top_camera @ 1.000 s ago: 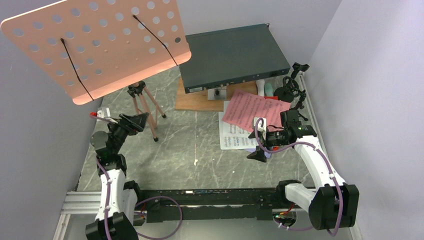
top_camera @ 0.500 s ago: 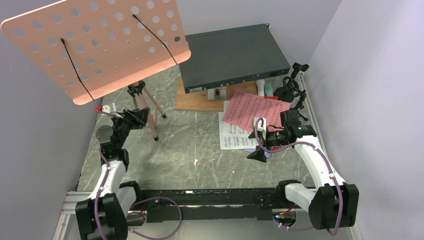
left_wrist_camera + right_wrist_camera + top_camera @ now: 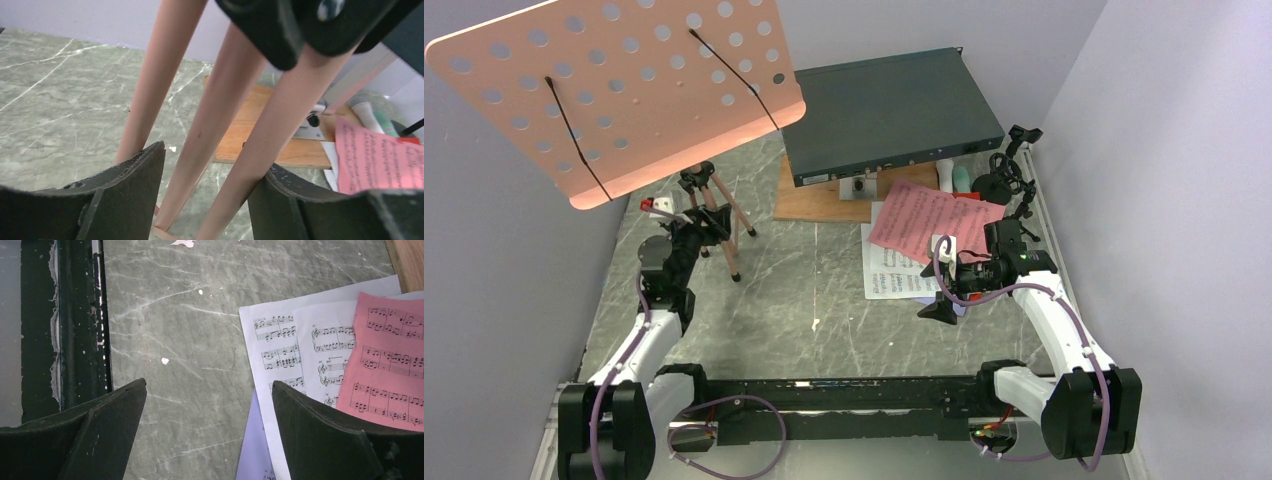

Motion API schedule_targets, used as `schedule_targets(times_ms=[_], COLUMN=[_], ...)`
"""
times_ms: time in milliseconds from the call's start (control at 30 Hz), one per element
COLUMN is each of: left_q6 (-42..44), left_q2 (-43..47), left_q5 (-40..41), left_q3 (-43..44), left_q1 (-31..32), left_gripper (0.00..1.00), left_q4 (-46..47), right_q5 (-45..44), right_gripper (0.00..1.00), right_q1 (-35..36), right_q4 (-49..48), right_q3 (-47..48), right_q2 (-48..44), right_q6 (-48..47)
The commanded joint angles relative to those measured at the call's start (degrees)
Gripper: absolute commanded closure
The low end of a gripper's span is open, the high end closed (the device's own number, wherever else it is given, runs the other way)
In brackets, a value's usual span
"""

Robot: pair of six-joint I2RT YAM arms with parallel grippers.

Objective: Pack up the instrument practice props
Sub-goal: Close the music stand at the center of the board.

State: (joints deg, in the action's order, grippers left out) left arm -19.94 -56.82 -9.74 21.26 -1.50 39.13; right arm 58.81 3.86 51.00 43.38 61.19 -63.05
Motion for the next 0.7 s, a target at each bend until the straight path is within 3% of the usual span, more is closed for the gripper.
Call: schedule_targets(times_ms=[0,133,233,433,500,667], left_q6=[4.34,5.69,7.33,10.41,11.39,13.87], left_q2=[-2.57,-4.83,-6.22,-6.42,-5.49,-3.26], left_q5=[5.22,5.69,5.38,2.63,2.37,2.93], left_q3=[3.23,4.28,5.23,5.71,5.54,5.48], left_q1=[0.17,0.43,0.79,0.88,1.05,2.8], left_gripper=[0.39,0.44,0.53,0.92,1.0,1.0], left_q4=[1.83,2.92,3.31,3.32,2.9,0.54], right_q5=[1.22,1.16,1.14,1.05,1.07,1.14], right_gripper=[0.0,0.0,0.0,0.0,0.0,0.0], right_q1=[0.26,0.19,0.23,0.26,0.26,0.25], right_q4=[0.14,0.09,0.1,0.13,0.15,0.24], right_q3=[0.09,0.04,0.04,0.04,0.04,0.13], right_q2=[0.03,-0.02,0.07,-0.1,-0.08,-0.13], right_q6=[-1.52,-1.43,-1.4,-1.38,-1.48,-1.56])
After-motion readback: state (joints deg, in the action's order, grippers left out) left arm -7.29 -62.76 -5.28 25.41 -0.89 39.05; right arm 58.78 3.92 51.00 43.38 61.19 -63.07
